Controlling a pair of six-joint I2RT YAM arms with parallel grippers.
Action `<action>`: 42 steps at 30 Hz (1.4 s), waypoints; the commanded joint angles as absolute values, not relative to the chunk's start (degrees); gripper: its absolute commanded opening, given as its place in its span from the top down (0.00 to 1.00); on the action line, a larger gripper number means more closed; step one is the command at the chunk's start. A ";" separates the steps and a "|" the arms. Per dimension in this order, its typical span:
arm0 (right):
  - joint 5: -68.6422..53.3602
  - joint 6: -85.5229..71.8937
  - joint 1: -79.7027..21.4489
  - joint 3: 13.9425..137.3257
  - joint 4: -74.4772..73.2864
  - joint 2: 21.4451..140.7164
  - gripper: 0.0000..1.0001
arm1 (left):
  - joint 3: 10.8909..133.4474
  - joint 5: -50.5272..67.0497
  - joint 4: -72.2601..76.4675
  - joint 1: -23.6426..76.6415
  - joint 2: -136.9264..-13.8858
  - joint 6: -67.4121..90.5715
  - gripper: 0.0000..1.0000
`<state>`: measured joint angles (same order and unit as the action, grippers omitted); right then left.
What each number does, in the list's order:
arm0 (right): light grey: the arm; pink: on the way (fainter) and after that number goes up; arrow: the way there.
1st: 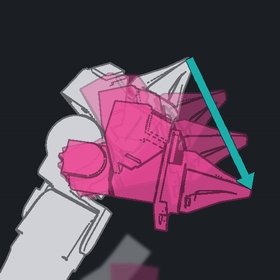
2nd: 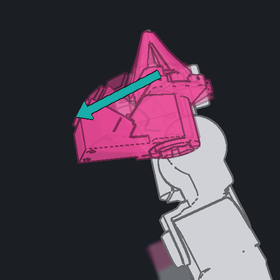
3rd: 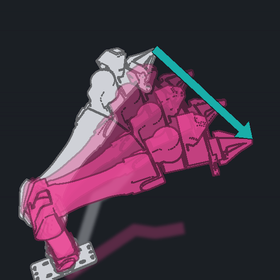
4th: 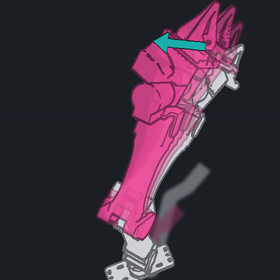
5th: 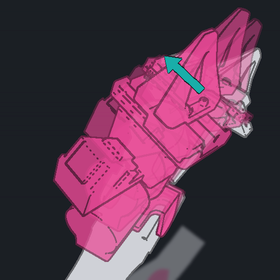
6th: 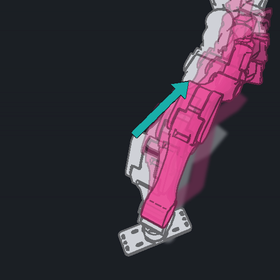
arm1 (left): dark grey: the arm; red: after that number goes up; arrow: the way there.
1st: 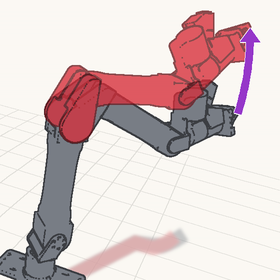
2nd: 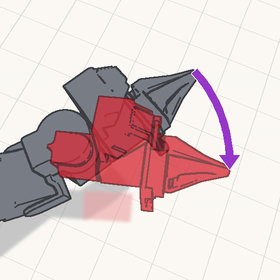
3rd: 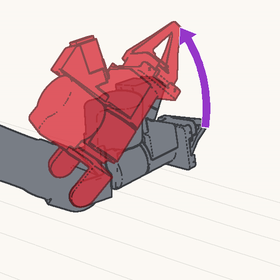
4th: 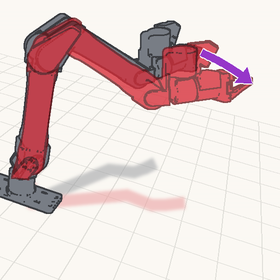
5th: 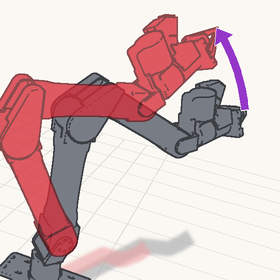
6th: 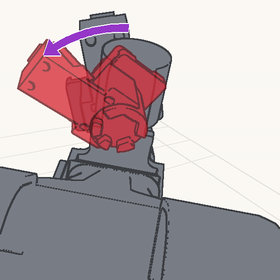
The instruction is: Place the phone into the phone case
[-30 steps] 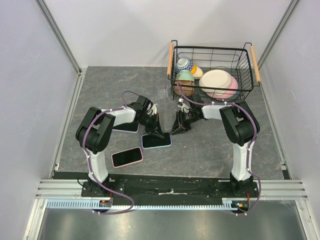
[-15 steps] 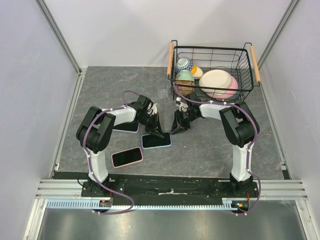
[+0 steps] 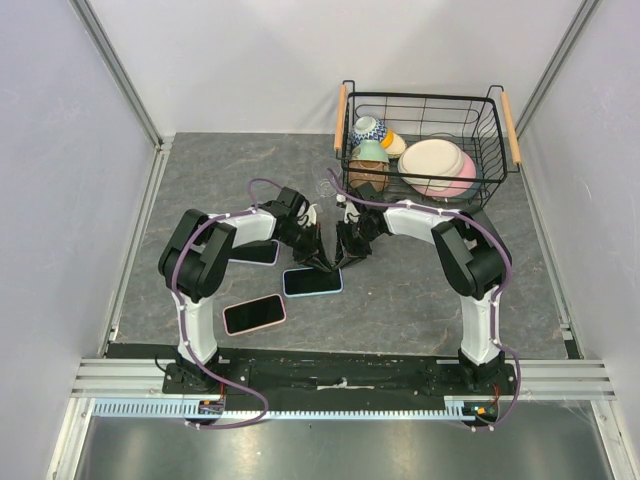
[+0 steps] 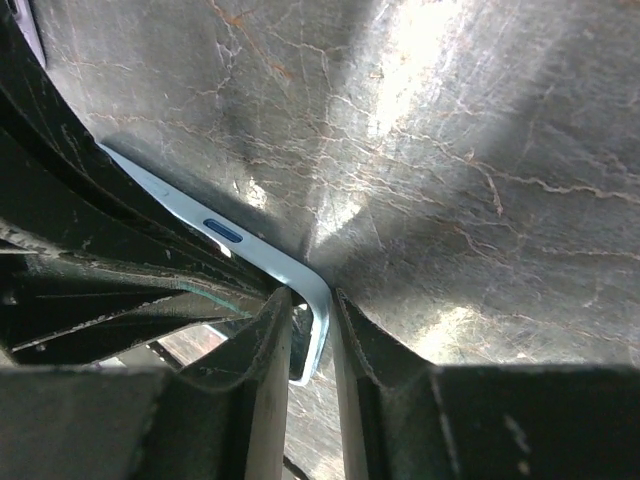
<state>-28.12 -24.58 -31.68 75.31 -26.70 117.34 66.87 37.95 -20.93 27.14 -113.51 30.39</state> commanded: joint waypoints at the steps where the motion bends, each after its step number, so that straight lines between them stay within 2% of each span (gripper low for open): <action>1: -9.85 -19.25 -34.54 72.07 -29.00 125.68 0.70 | 66.01 26.90 -21.71 27.95 -117.86 28.74 0.98; 8: -6.59 -18.46 -36.82 73.30 -30.94 126.38 0.74 | 66.71 25.14 -22.15 29.09 -118.92 28.83 0.98; 12: -5.28 -18.37 -37.79 73.39 -31.55 126.74 0.87 | 67.06 24.79 -22.06 29.44 -119.27 28.83 0.98; 18: -3.08 -18.02 -38.76 74.35 -32.69 126.13 1.00 | 67.06 23.91 -22.06 29.62 -117.96 28.04 0.98; 22: -3.07 -17.76 -38.67 75.49 -32.96 124.02 1.00 | 66.45 21.36 -21.62 29.44 -114.09 27.16 0.97; 25: -4.65 -17.84 -38.67 76.29 -32.87 122.08 1.00 | 65.74 18.12 -21.27 29.44 -109.97 26.98 0.90; 31: -9.14 -18.81 -38.67 77.70 -32.17 118.48 0.98 | 61.37 12.49 -18.90 28.92 -101.79 28.03 0.70; 32: -9.66 -18.81 -38.67 77.70 -32.08 117.87 0.96 | 60.39 11.78 -18.20 28.65 -98.99 28.21 0.66; 39: -10.98 -20.12 -38.23 75.33 -27.26 111.98 0.86 | 52.22 7.91 -14.77 27.69 -88.18 28.74 0.60; 42: -12.65 -21.09 -37.44 74.27 -25.58 110.83 0.81 | 48.70 6.86 -14.41 26.72 -83.87 29.97 0.54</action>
